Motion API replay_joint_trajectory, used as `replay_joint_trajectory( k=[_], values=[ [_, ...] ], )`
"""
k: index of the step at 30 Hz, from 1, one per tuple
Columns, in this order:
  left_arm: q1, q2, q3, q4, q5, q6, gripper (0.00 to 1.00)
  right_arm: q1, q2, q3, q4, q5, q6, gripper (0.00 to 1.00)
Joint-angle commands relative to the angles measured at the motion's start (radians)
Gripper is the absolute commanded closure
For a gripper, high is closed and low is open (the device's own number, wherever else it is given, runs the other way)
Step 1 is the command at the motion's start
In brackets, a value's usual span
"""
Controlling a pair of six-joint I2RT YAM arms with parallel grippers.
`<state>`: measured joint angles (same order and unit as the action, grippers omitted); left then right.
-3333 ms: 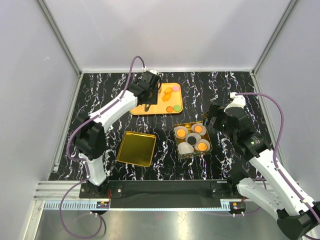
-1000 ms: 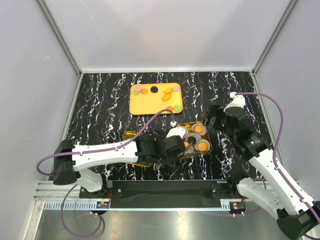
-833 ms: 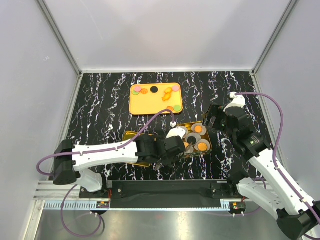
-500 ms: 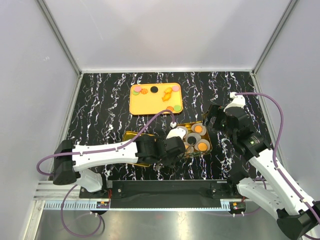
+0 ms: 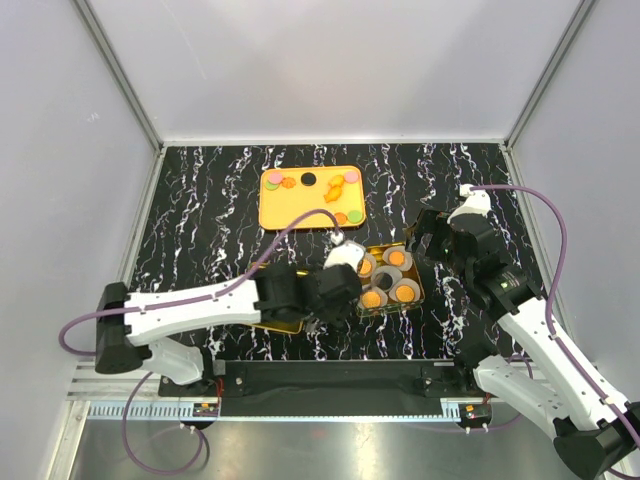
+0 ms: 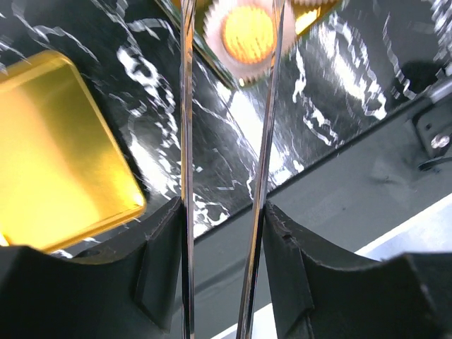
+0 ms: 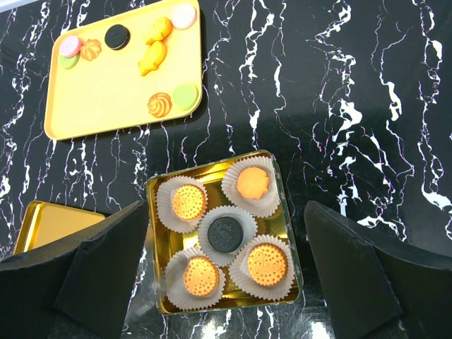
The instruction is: Pack the cookies
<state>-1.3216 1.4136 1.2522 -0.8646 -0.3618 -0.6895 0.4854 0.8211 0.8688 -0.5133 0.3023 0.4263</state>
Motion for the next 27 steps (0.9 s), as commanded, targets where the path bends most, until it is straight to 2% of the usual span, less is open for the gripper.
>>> replay_joint_trajectory(
  k=[1, 3, 4, 6, 7, 9, 10, 12, 16, 19, 27],
  values=[
    [0.088, -0.093, 0.091, 0.021, -0.091, 0.048, 0.50, 0.002, -0.004, 0.012, 0.033, -0.003, -0.003, 0.00],
    [0.148, -0.110, 0.113, 0.018, -0.120, 0.074, 0.50, 0.004, -0.002, 0.015, 0.032, -0.008, -0.001, 0.00],
    [0.230, -0.116, 0.113, 0.019, -0.126, 0.080, 0.50, 0.004, -0.002, 0.016, 0.030, -0.014, -0.001, 0.00],
    [0.324, -0.134, 0.104, 0.041, -0.137, 0.102, 0.50, 0.004, 0.000, 0.016, 0.032, -0.019, 0.000, 0.00],
    [0.422, -0.140, 0.095, 0.059, -0.135, 0.113, 0.50, 0.004, 0.000, 0.016, 0.033, -0.023, 0.000, 0.00],
    [0.522, -0.140, 0.073, 0.113, -0.120, 0.131, 0.48, 0.002, 0.003, 0.016, 0.038, -0.031, 0.002, 0.00],
    [0.615, -0.133, 0.066, 0.133, -0.114, 0.139, 0.47, 0.004, 0.004, 0.018, 0.038, -0.034, 0.002, 0.00],
    [0.703, -0.113, 0.050, 0.189, -0.111, 0.156, 0.47, 0.004, 0.009, 0.022, 0.039, -0.045, 0.000, 0.00],
    [0.948, -0.012, 0.042, 0.272, -0.056, 0.176, 0.48, 0.004, 0.003, 0.021, 0.041, -0.057, 0.002, 0.00],
    [1.076, 0.108, 0.062, 0.308, 0.007, 0.197, 0.49, 0.004, 0.000, 0.018, 0.033, -0.060, 0.002, 0.00],
    [1.216, 0.422, 0.156, 0.346, 0.069, 0.234, 0.50, 0.004, -0.005, 0.015, 0.030, -0.074, 0.002, 0.00]
  ],
)
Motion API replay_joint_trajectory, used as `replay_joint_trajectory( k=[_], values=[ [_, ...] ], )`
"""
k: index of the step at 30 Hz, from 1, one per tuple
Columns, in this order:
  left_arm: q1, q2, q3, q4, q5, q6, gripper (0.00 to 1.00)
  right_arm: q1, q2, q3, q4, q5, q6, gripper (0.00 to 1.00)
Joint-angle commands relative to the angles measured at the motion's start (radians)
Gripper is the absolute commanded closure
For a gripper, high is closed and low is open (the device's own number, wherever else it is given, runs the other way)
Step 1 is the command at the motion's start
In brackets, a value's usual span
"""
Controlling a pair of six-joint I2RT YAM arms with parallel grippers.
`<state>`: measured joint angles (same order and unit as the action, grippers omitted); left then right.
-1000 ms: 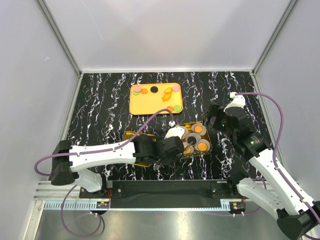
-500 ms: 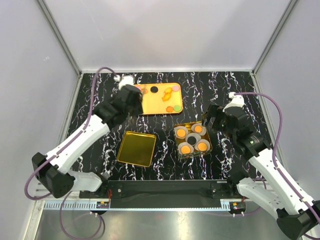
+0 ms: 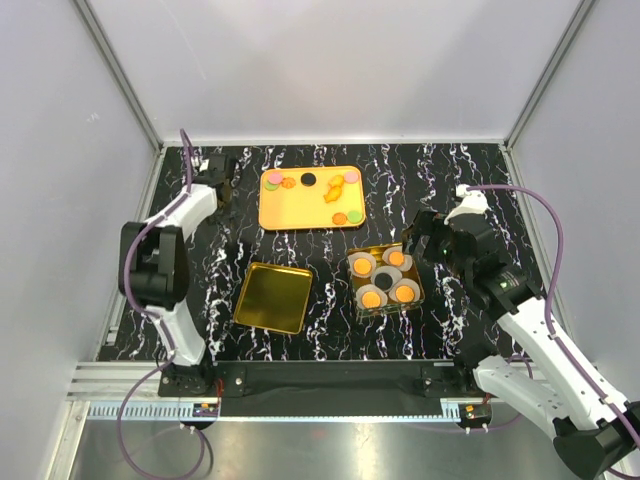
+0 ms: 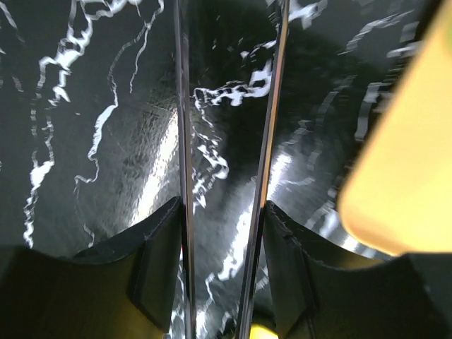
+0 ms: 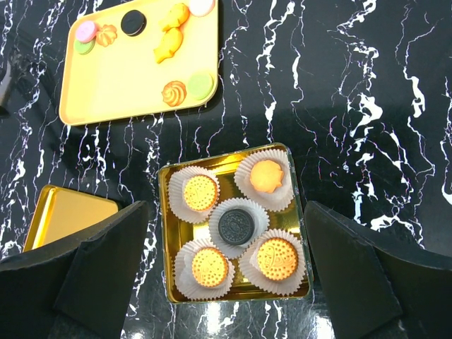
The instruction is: Pack the cookies
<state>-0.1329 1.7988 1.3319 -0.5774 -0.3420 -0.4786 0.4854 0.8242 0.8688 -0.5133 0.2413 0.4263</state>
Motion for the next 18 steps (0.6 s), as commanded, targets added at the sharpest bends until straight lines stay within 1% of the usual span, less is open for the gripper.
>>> replay_joint_trajectory(
  k=[1, 3, 4, 5, 8, 9, 12, 14, 18],
  values=[
    [0.042, 0.056, 0.085, 0.050, 0.058, 0.021, 0.50, 0.004, -0.007, 0.012, 0.032, -0.017, 0.002, 0.00],
    [0.052, 0.105, 0.113, 0.042, 0.080, 0.023, 0.50, 0.004, 0.004, 0.012, 0.035, -0.028, 0.000, 0.00],
    [0.064, 0.122, 0.119, 0.040, 0.090, 0.021, 0.48, 0.004, 0.009, 0.012, 0.036, -0.040, -0.003, 0.00],
    [0.072, 0.135, 0.133, 0.033, 0.104, 0.018, 0.42, 0.004, 0.015, 0.015, 0.036, -0.049, -0.004, 0.00],
    [0.098, 0.186, 0.156, 0.019, 0.149, 0.011, 0.34, 0.004, 0.036, 0.021, 0.036, -0.095, -0.015, 0.00],
    [0.101, 0.200, 0.164, 0.014, 0.156, 0.011, 0.29, 0.004, 0.045, 0.022, 0.038, -0.108, -0.020, 0.00],
    [0.104, 0.227, 0.182, 0.007, 0.159, 0.018, 0.23, 0.004, 0.065, 0.025, 0.033, -0.129, -0.021, 0.00],
    [0.104, 0.235, 0.187, 0.010, 0.158, 0.018, 0.21, 0.002, 0.075, 0.032, 0.032, -0.138, -0.023, 0.00],
    [0.104, 0.215, 0.199, -0.007, 0.126, 0.015, 0.14, 0.004, 0.098, 0.041, 0.024, -0.157, -0.024, 0.00]
  ],
)
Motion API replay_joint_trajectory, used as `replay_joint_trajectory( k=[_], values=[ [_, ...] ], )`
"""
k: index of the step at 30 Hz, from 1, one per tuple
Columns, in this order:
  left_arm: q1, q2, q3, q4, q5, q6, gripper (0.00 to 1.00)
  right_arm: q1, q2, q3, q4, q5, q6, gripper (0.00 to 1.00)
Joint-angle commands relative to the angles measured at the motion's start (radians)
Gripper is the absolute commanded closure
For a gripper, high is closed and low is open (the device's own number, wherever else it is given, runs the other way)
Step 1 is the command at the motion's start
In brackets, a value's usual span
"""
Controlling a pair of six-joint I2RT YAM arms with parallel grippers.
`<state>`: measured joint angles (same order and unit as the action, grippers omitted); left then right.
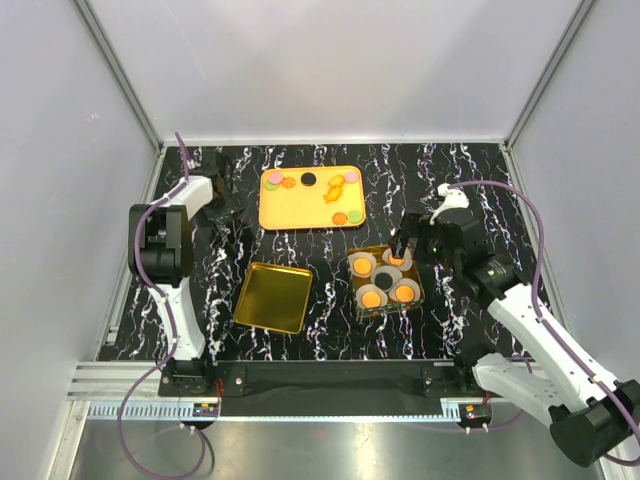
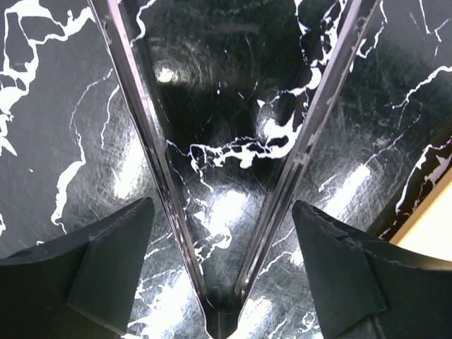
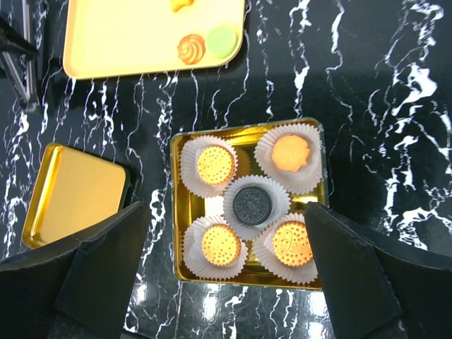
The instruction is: Pack the cookies
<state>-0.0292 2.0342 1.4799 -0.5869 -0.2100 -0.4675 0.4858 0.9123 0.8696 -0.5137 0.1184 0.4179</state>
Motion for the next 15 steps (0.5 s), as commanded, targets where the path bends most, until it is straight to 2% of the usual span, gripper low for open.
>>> replay_joint_trajectory(
  k=[1, 4, 9, 12, 15],
  values=[
    [0.000, -0.037, 0.049, 0.005, -0.011, 0.004, 0.11, 0.004, 0.016, 0.043, 0.027, -0.058, -0.018, 0.01],
    [0.000, -0.141, 0.045, 0.019, -0.020, 0.007, 0.05, 0.004, 0.048, 0.058, 0.020, -0.092, -0.018, 0.03],
    [-0.003, -0.348, -0.012, 0.044, 0.053, -0.009, 0.05, 0.034, 0.109, 0.085, 0.020, -0.103, -0.008, 0.10],
    [-0.034, -0.492, -0.090, 0.065, 0.084, -0.043, 0.05, 0.095, 0.164, 0.109, 0.029, -0.091, 0.010, 0.13],
    [-0.118, -0.638, -0.190, 0.094, 0.096, -0.063, 0.05, 0.200, 0.244, 0.150, 0.026, -0.017, 0.028, 0.15]
  ],
)
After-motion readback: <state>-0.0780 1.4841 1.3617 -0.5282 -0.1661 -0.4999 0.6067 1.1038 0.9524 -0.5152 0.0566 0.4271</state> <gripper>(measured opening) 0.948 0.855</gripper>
